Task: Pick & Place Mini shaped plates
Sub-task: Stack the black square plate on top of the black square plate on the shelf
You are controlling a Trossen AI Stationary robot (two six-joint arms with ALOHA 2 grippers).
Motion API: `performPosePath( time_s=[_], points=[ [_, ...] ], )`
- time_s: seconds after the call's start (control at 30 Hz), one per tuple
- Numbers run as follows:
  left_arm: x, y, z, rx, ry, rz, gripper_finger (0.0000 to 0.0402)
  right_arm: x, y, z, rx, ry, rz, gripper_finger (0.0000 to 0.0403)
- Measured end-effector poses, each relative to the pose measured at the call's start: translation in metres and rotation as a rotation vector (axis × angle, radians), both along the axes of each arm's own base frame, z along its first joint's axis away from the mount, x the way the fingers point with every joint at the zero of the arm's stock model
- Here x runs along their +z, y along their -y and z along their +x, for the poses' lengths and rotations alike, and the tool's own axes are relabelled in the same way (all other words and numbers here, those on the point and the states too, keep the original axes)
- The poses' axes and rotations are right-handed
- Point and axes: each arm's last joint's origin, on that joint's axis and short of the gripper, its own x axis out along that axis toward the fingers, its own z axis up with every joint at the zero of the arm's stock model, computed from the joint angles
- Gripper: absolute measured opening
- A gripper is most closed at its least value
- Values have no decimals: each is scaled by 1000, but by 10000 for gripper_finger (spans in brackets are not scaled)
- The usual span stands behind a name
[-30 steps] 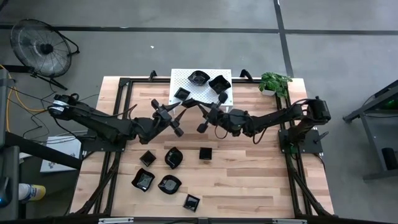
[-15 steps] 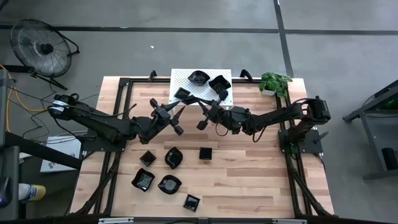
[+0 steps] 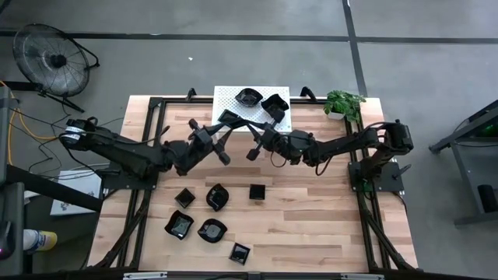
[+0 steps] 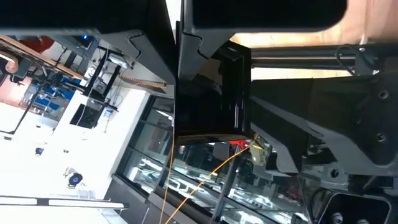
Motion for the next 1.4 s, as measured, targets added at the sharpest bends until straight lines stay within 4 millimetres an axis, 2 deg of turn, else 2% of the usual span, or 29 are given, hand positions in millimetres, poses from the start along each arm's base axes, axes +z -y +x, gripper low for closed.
performPosePath(
  time_s=[0.7, 1.17, 1.4],
  points=[
    [1, 0, 0, 7, 9, -1, 135, 1, 2, -1, -29, -23, -56, 2],
    [1, 0, 0, -5, 12, -1, 41, 1, 4, -1, -32, -18, -51, 3],
    [1, 0, 0, -4, 14, -3, 14, 2, 4, -1, -23, -16, -51, 6]
  ],
)
